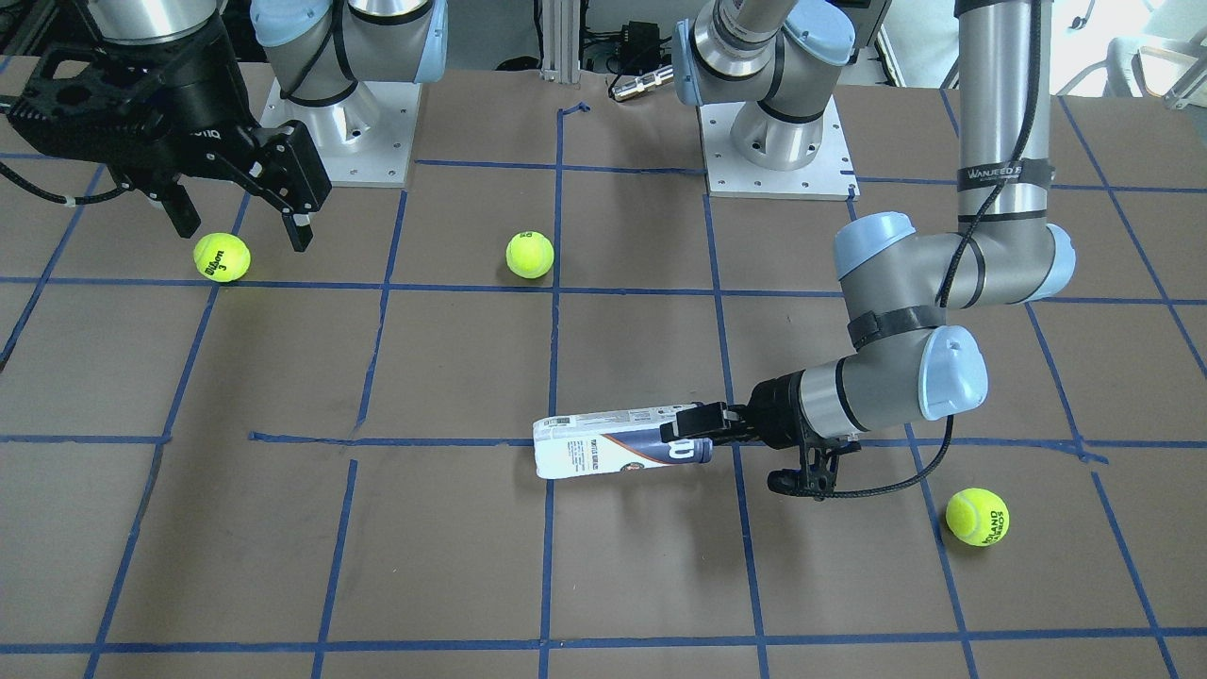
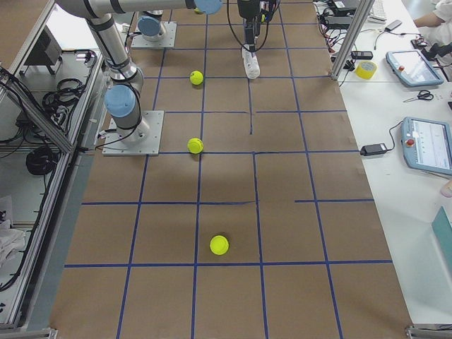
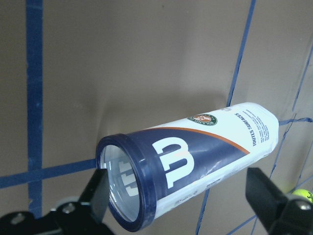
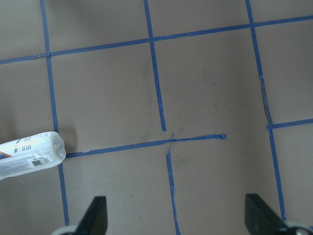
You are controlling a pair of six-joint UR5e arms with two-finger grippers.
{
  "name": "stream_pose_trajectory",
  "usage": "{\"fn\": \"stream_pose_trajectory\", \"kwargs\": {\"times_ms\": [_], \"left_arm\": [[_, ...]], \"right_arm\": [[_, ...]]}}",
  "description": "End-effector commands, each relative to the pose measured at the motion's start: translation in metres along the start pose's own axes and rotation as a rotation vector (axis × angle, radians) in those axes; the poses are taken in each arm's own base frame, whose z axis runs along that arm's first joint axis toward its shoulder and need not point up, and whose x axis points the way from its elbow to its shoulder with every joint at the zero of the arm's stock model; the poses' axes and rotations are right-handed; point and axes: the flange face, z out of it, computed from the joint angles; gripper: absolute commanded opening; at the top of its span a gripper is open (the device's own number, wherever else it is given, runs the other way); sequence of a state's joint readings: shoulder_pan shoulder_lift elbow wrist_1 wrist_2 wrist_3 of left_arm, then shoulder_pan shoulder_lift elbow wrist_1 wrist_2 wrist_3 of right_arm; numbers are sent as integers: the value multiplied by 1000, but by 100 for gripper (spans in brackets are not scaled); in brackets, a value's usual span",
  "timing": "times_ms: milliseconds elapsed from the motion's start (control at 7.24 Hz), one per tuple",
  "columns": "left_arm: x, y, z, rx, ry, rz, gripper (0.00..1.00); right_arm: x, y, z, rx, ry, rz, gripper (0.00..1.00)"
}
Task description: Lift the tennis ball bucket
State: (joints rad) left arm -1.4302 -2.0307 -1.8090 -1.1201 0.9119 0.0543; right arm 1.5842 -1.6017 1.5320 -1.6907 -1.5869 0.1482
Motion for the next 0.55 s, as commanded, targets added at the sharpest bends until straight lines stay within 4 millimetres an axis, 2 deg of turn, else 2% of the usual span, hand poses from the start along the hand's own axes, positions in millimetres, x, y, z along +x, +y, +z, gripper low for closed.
{"fn": "stream_pose_trajectory", "kwargs": {"times_ms": [0, 138, 276, 415], "left_arm": [[4, 2, 18, -30, -1, -13, 100], [1, 5, 21, -41, -4, -21, 100], [-1, 7, 24, -48, -5, -27, 89], [0, 6, 23, -47, -7, -30, 34]], "right_arm": [[-1, 3, 6, -22, 2, -11, 100], [0, 2, 8, -23, 7, -17, 100], [0, 2, 8, -20, 11, -17, 100], [0, 2, 8, -19, 12, -19, 100]]}}
